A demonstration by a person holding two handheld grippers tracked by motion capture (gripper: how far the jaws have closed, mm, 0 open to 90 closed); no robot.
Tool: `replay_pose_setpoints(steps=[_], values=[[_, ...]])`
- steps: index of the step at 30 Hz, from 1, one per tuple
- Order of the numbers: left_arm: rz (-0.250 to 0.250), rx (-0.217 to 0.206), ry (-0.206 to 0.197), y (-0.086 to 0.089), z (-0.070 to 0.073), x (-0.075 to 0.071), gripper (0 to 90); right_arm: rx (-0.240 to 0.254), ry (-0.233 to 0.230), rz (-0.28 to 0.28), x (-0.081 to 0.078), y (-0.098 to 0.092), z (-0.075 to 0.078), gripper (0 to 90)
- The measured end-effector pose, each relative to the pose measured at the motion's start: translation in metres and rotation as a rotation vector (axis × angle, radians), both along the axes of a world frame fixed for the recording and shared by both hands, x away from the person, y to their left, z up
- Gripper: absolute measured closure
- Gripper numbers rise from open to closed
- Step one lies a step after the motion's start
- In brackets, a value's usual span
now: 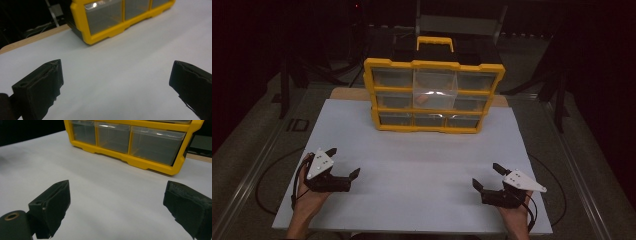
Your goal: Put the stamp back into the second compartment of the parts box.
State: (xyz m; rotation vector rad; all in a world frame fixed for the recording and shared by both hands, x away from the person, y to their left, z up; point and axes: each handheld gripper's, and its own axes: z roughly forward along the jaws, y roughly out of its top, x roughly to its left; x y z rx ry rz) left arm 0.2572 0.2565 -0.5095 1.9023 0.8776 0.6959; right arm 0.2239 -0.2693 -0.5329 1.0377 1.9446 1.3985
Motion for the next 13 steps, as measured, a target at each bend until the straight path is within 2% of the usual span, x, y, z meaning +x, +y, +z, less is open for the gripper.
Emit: replay_pose_setpoints(steps=[5,6,7,13], values=[[0.057,-0.056,-0.019,0.012,-0.010,-0.008,0.0,0.002,0.000,-0.006,0.003,-0.001,-0.001,7.0],[0.057,-0.056,-0.019,0.012,-0.010,-0.008,0.0,-0.001,0.001,-0.007,0.003,-0.001,-0.001,7.0],[0.086,-0.081,-0.025,0.017,-0.016,-0.012,0.0,-0.003,0.002,-0.008,0.003,-0.001,-0.001,7.0],[0.107,-0.117,-0.036,0.021,-0.018,-0.014,0.0,-0.027,0.015,-0.011,0.004,0.002,-0.004,7.0]])
